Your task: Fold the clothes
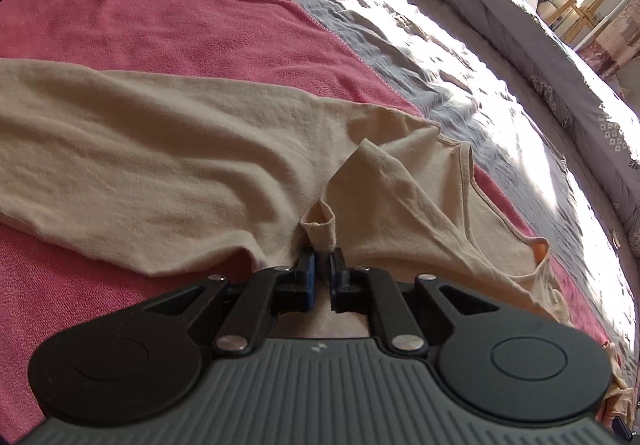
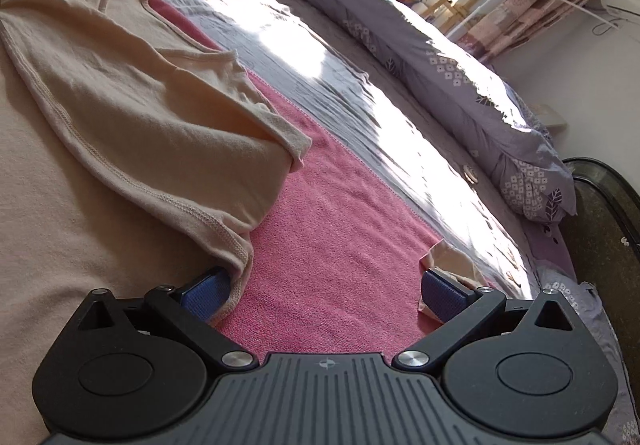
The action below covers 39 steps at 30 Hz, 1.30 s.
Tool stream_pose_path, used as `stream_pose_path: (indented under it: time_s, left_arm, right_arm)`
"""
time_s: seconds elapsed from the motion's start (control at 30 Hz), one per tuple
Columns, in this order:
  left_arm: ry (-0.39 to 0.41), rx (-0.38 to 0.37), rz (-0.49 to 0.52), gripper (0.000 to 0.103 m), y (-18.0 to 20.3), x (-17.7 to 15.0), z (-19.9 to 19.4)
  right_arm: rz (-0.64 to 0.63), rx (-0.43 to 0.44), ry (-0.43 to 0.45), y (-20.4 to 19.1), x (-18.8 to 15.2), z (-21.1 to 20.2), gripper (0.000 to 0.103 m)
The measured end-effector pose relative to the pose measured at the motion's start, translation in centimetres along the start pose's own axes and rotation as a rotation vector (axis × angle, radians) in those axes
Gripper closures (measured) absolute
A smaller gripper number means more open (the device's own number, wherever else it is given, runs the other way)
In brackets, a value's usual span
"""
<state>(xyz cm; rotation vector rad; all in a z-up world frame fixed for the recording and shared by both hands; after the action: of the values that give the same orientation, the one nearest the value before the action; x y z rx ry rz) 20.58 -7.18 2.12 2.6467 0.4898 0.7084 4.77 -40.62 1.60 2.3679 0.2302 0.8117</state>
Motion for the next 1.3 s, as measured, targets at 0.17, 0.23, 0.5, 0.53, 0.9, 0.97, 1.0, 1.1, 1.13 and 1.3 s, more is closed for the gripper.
stream_pose_path:
  time_s: [0.17, 0.23, 0.5, 0.53, 0.9, 0.97, 1.0, 1.1, 1.13, 1.3]
  left_arm:
    - [-0.008, -0.027, -0.017, 0.089, -0.5, 0.1, 0.0]
    - [-0.002, -0.03, -0.009, 0.089, -0.4, 0.0, 0.1]
    - [0.007, -0.031, 0.005, 0.087, -0.5, -0.1, -0.1]
    - [0.005, -0.032, 0.008, 0.086, -0.5, -0.1, -0.1]
    - [0.082, 0.08, 0.137, 0.084, -1.5, 2.8, -5.2]
    - [0.144, 0.108, 0.221, 0.082, -1.0, 4.6, -6.6]
    - [0.156, 0.096, 0.259, 0.081, -0.4, 5.4, -7.1]
    - [0.165, 0.025, 0.377, 0.071, 2.5, 6.2, -7.0]
    - [0.154, 0.007, 0.429, 0.071, 3.9, 5.6, -6.3]
    - [0.106, -0.072, 0.636, 0.057, 10.2, 1.6, -2.0]
  right_arm:
    - [0.245, 0.14, -0.011, 4.5, 0.0, -1.3, 0.0]
    - [0.319, 0.12, 0.001, 5.8, 1.1, -0.4, 0.0]
    - [0.109, 0.066, 0.025, 1.6, 8.5, 8.0, 0.0]
    - [0.093, 0.044, 0.028, 1.7, 9.5, 9.1, 0.0]
    - [0.252, -0.03, 0.088, 6.8, 10.1, 7.2, 0.0]
    - [0.22, -0.013, 0.083, 5.3, 9.0, 6.0, 0.0]
    - [0.205, -0.004, 0.081, 4.5, 8.4, 5.3, 0.0]
    - [0.158, 0.021, 0.074, 2.1, 6.8, 3.5, 0.0]
    - [0.142, 0.03, 0.072, 1.3, 6.3, 2.8, 0.0]
    - [0.064, 0.073, 0.06, -2.6, 3.5, -0.3, 0.0]
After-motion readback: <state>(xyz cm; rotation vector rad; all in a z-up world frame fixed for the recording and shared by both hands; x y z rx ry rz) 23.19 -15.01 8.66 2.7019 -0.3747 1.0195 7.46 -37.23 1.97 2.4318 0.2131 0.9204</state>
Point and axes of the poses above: each gripper's, at about its wrist camera, not at the fingertips, and z roughly the way its jaws point, y to its right, x to its top, the point moved 9 cm from there along z, roughly the way its jaws point, and after that the axes turned 6 degrees about -z, right-handed, at the moved point
